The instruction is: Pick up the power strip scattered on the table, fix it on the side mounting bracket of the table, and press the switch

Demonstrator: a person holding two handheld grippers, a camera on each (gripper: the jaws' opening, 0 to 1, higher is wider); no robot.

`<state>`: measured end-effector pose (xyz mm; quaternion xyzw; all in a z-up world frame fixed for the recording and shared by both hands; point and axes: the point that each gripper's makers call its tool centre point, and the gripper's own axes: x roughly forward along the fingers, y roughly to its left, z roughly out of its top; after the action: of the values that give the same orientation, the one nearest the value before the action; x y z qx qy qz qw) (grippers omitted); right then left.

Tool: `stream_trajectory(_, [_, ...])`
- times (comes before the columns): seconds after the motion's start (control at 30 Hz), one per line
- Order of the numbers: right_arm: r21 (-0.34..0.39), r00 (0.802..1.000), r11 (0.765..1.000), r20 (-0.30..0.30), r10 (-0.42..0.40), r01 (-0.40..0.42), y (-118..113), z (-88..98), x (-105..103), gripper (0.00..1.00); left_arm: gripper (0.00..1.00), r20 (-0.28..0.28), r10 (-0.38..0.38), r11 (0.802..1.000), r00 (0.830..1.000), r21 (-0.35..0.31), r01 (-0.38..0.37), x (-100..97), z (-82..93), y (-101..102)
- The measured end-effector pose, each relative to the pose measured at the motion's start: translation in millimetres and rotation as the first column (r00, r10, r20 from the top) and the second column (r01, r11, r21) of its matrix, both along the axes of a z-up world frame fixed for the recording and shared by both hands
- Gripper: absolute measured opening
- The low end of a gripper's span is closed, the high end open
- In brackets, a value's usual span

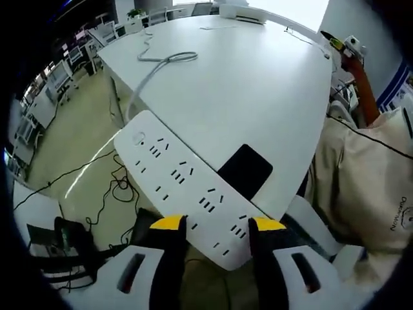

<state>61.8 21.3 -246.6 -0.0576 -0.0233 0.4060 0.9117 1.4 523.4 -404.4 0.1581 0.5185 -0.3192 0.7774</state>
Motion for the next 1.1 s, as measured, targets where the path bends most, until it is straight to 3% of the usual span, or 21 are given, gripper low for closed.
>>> stream_trajectory(0.23, [-0.023, 0.999, 0.999, -0.02, 0.036, -0.037, 14.9, 2.2, 3.8, 0.2, 0.44, -0.008, 0.002, 1.0, 1.0, 0.005, -0.002, 0.3, 0.0, 0.8])
stream_trajectory(0.6, [-0.059, 0.997, 0.995, -0.014, 0.081, -0.082, 37.1, 20.2, 8.5, 0.16, 0.44, -0.007, 0.001, 1.0, 1.0, 0.005, -0.001, 0.3, 0.6, 1.1])
stream_trajectory(1.1, [-0.063, 0.989, 0.987, -0.032, 0.147, -0.149, 69.9, 38.8, 15.8, 0.08, 0.44, -0.007, 0.002, 1.0, 1.0, 0.005, -0.002, 1.8, 0.6, 3.2])
